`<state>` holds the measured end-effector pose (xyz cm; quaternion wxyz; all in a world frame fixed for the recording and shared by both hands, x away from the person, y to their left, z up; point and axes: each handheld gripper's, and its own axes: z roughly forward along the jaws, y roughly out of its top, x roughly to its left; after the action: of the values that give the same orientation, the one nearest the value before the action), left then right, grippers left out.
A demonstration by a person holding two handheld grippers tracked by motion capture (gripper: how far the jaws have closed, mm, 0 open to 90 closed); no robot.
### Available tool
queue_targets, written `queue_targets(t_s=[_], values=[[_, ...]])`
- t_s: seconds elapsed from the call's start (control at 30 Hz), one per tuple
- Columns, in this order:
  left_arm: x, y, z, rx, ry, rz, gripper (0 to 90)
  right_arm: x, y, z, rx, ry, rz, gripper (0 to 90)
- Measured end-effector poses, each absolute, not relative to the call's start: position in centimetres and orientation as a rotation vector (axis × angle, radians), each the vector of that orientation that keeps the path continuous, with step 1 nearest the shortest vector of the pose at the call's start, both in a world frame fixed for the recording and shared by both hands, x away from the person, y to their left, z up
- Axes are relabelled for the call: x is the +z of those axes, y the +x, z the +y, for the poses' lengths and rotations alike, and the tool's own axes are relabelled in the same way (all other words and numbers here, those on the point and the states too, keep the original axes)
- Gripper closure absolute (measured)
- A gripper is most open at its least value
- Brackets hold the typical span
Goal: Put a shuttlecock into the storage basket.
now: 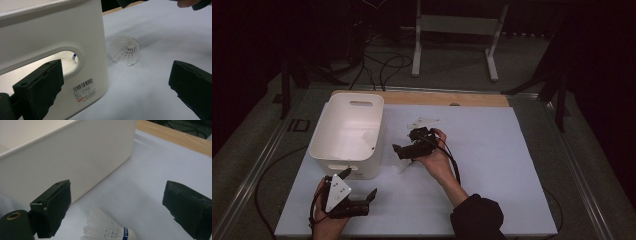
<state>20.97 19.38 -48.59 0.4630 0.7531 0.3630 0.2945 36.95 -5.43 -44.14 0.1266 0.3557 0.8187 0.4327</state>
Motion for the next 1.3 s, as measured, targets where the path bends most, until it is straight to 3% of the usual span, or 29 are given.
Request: queue_targets(t_s=[1.3], values=[[-48.6,21.0,19.4,0.724,1.855,0.893,0.3,-47.7,36.1,-3.1,1.108,1.017,2.482,8.4]])
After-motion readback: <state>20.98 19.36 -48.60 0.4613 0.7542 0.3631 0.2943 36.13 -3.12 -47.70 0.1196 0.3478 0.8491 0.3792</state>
